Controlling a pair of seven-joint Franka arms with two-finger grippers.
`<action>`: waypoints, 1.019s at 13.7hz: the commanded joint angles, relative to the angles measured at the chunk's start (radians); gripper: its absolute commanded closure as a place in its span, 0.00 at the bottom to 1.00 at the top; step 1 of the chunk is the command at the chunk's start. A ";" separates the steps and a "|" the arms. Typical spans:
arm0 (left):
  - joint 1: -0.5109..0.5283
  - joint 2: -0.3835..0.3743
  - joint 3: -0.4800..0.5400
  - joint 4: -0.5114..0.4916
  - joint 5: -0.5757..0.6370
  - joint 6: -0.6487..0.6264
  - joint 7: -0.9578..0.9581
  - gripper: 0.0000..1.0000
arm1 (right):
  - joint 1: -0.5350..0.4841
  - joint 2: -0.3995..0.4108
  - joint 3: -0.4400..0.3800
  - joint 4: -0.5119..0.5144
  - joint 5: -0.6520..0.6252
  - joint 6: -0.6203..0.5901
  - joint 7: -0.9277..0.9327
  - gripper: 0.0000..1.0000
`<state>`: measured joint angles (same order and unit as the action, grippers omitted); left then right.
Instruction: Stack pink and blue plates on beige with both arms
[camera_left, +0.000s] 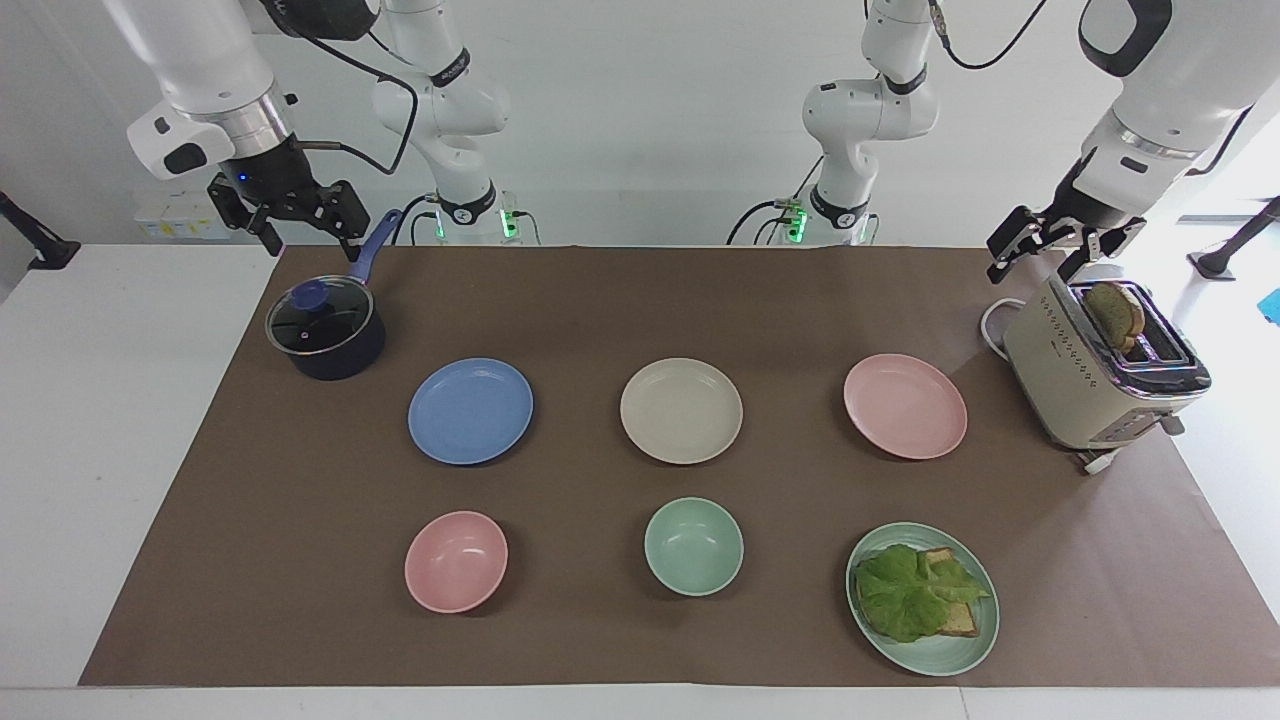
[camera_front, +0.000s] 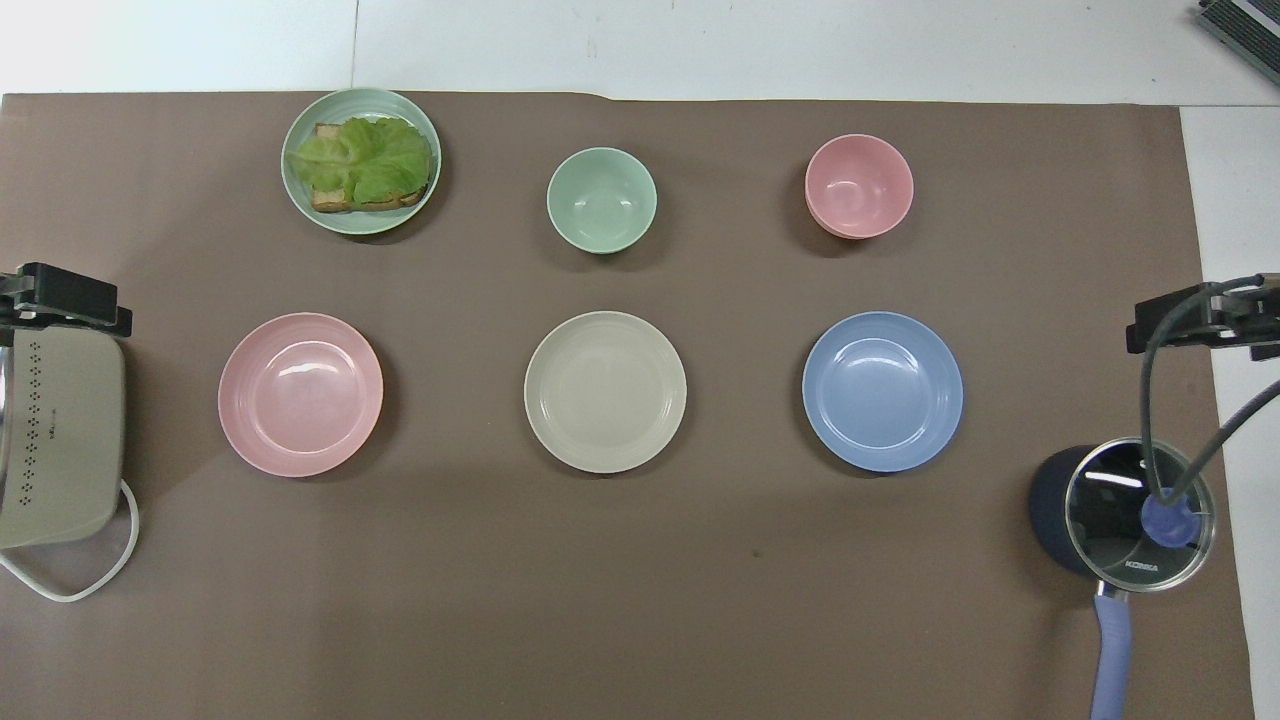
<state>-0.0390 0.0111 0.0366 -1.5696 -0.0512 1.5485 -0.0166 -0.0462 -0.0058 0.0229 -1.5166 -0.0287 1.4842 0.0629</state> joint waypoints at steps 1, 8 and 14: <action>0.010 -0.019 0.000 -0.215 0.019 0.198 0.014 0.00 | -0.011 -0.016 0.003 -0.010 0.000 -0.004 -0.021 0.00; 0.054 0.139 0.003 -0.480 0.017 0.602 0.007 0.00 | -0.012 -0.016 0.002 -0.010 0.000 -0.004 -0.022 0.00; 0.085 0.099 0.002 -0.607 0.017 0.610 -0.113 0.00 | -0.011 -0.017 0.002 -0.014 0.000 -0.004 -0.018 0.00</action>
<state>0.0404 0.1728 0.0445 -2.1091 -0.0487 2.1546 -0.0590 -0.0462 -0.0060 0.0213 -1.5167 -0.0287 1.4842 0.0629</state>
